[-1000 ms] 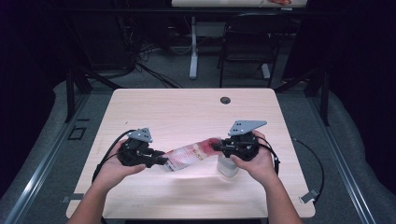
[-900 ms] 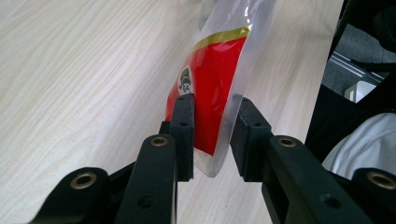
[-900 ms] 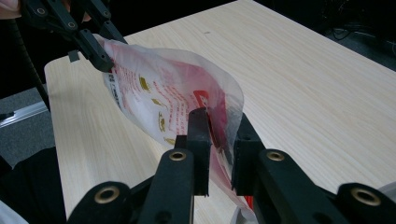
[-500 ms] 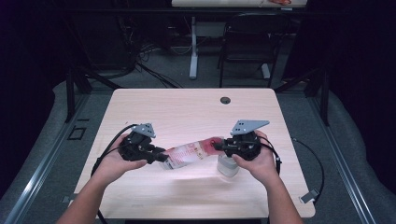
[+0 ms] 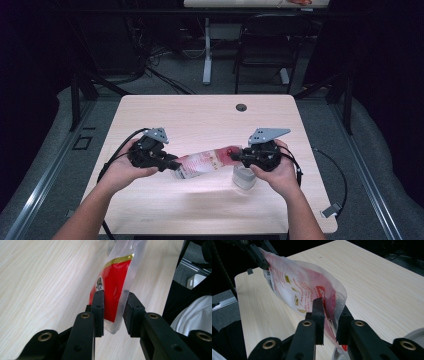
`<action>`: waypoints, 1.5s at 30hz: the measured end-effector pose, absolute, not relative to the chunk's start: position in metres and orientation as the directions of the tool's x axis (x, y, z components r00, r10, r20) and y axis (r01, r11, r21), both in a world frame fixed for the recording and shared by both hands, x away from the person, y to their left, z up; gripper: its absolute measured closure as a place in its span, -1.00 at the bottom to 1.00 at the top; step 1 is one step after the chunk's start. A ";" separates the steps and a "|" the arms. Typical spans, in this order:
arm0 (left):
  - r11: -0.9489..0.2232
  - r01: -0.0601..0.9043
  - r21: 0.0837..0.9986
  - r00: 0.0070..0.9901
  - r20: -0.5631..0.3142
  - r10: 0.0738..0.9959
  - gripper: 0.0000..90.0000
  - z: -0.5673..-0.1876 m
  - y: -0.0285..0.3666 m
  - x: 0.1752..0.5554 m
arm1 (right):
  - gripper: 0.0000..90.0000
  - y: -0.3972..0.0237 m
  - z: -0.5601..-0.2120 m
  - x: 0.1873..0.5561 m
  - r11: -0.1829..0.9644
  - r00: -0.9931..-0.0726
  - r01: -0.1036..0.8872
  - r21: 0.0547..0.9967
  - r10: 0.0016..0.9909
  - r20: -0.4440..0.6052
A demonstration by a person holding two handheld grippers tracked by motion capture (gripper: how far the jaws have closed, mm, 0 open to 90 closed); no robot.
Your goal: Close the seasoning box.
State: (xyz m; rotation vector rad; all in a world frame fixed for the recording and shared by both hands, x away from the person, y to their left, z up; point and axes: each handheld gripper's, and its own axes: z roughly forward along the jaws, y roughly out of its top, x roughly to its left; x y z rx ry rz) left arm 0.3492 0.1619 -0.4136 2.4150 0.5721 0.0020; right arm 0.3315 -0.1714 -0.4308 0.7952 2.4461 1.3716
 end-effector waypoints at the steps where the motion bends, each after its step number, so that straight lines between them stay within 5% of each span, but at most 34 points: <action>1: -0.697 0.400 0.595 0.905 -0.138 0.402 0.62 -0.413 0.162 0.349 | 0.81 -0.171 -0.431 0.331 0.416 -0.827 0.346 0.841 0.558 0.064; 45: -0.739 0.369 0.564 0.918 -0.099 0.383 0.63 -0.384 0.147 0.359 | 0.78 -0.180 -0.434 0.334 0.400 -0.812 0.373 0.837 0.577 0.086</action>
